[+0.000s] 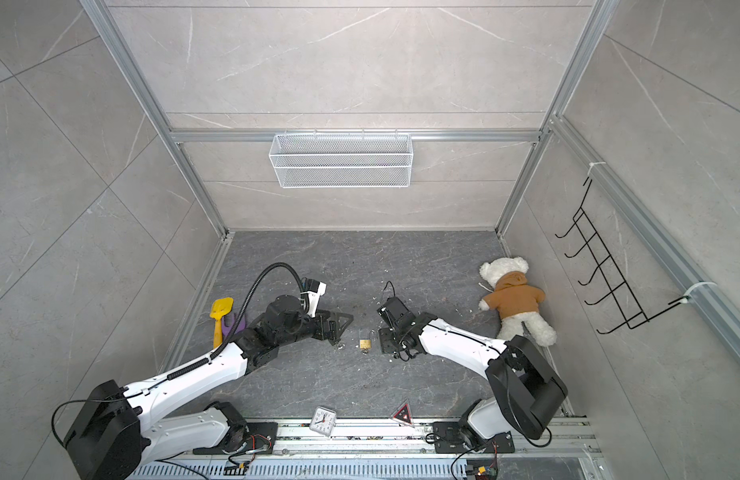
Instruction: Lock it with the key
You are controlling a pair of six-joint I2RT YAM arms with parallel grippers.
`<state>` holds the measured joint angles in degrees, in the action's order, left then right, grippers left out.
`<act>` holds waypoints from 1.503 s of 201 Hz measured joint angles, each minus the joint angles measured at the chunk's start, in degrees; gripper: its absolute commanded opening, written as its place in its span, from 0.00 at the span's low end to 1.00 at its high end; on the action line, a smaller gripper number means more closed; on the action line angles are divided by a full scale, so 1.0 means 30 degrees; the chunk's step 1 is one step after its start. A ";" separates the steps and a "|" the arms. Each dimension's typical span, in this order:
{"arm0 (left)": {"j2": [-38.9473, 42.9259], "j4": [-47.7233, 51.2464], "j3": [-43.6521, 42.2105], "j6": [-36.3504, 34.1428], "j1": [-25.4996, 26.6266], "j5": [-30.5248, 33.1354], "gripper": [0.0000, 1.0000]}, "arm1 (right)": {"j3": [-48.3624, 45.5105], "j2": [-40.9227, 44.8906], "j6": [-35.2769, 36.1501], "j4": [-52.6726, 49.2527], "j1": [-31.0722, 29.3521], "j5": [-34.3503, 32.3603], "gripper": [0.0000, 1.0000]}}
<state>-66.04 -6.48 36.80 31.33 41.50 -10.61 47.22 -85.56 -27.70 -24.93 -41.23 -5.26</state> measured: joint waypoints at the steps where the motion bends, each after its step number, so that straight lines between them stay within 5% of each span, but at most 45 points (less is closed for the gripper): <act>1: 0.0007 0.0000 0.0000 0.0000 0.0000 -0.0007 1.00 | 0.0015 -0.0036 -0.0022 -0.0007 -0.0015 -0.0036 0.60; 241: -0.1275 -0.0481 -0.0007 -0.0007 0.0000 -0.0182 1.00 | 0.0036 -0.1989 -0.0481 0.0160 -0.0277 -0.0750 0.50; 302: -0.1654 -0.0925 -0.0007 -0.0007 0.0000 -0.0182 0.99 | 0.0036 -0.2004 -0.0481 0.0095 -0.0452 -0.0896 0.41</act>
<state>-71.00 -9.26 36.77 31.31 41.50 -11.16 47.33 -91.57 -29.15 -24.64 -42.59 -7.94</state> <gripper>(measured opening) 0.993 0.443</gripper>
